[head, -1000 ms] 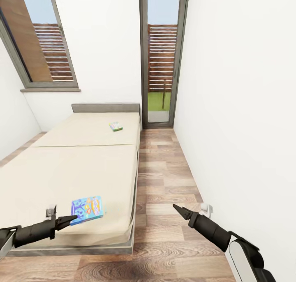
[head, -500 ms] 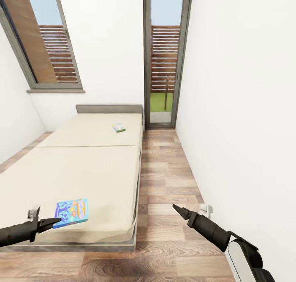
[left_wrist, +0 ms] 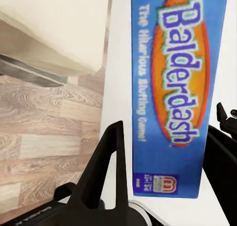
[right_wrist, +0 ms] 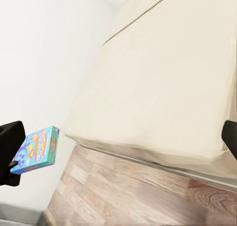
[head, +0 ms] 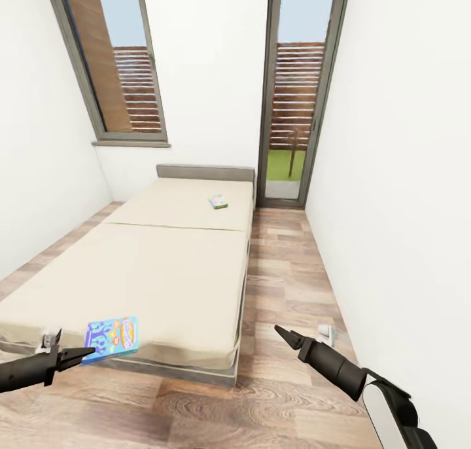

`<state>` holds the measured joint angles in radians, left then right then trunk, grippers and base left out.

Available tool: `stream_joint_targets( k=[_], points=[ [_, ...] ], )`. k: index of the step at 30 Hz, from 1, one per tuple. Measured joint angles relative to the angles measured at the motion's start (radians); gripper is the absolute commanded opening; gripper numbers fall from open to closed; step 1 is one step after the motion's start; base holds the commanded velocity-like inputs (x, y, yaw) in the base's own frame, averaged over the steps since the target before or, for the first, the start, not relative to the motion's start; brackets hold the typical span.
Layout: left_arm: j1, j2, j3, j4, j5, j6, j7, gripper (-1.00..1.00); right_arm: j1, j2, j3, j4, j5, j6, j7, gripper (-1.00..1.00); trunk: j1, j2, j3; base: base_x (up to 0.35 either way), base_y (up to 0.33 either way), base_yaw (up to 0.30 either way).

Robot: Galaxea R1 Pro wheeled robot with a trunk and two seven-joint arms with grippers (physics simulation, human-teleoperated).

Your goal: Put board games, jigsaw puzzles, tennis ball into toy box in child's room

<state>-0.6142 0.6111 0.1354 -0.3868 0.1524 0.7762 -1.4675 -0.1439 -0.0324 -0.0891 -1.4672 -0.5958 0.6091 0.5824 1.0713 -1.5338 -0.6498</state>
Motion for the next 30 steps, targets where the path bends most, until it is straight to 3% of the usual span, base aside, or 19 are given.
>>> stream_joint_targets(
  k=[16, 30],
  points=[
    [0.000, 0.006, 0.000, 0.000, 0.001, 0.002, 0.000, -1.00, 0.000, 0.000, 0.037, 0.003, 0.002, -0.003, -0.001, 1.00, -0.061, 0.112, 0.050, -0.008, 0.000, 0.289],
    [0.000, 0.006, 0.001, 0.000, 0.002, 0.003, 0.000, -1.00, 0.000, 0.000, 0.040, 0.003, 0.002, -0.002, -0.002, 1.00, -0.115, 0.210, 0.094, -0.011, 0.000, 0.289]
  ],
)
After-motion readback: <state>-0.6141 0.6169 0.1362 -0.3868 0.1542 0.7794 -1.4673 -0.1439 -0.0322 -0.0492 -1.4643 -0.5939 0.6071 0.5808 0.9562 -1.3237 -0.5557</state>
